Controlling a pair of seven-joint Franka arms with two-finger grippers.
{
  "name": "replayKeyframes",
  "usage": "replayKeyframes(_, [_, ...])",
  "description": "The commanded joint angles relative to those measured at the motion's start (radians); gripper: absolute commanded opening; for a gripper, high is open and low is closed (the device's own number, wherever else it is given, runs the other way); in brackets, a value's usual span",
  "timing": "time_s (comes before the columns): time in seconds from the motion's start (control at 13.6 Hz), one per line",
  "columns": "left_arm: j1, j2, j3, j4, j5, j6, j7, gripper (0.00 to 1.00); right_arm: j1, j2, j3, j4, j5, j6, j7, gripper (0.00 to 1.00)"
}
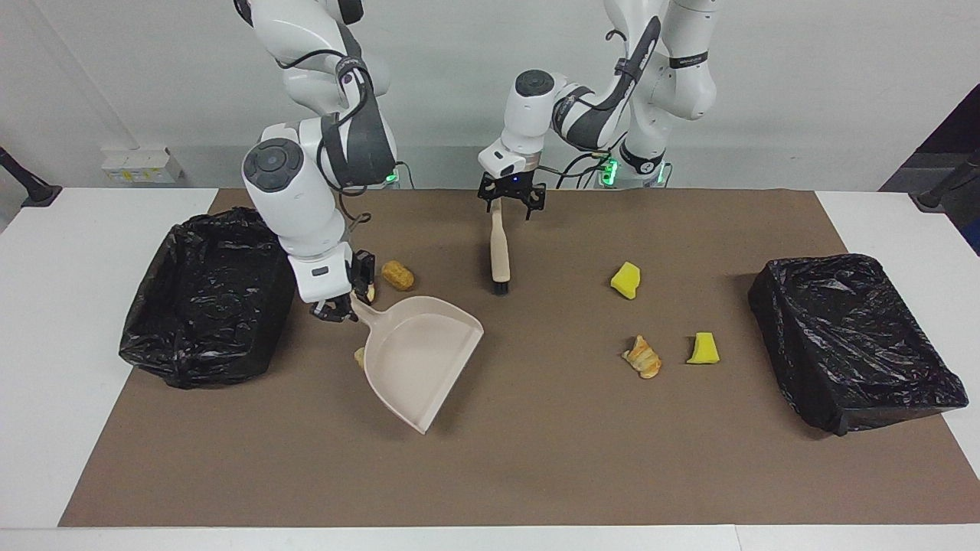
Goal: Sweep and dump trash in bin
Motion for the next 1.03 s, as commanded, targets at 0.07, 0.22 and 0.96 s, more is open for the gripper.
replayKeyframes(0.07, [-0.036, 0.001, 0.013, 0.006, -0.007, 0.006, -0.075, 0.65, 0.009, -0.032, 0.01, -0.038, -0.039, 0.028, -0.095, 0.0])
replayKeyframes(0.22, [-0.031, 0.004, 0.013, 0.009, 0.004, 0.004, -0.066, 0.0, 0.009, -0.036, 0.01, -0.06, -0.037, 0.058, -0.123, 0.0])
replayKeyframes(0.96, [0.145, -0.023, 0.026, 0.24, 0.04, -0.375, -0.113, 0.0, 0.062, -0.036, 0.013, -0.055, -0.037, 0.089, -0.054, 0.0])
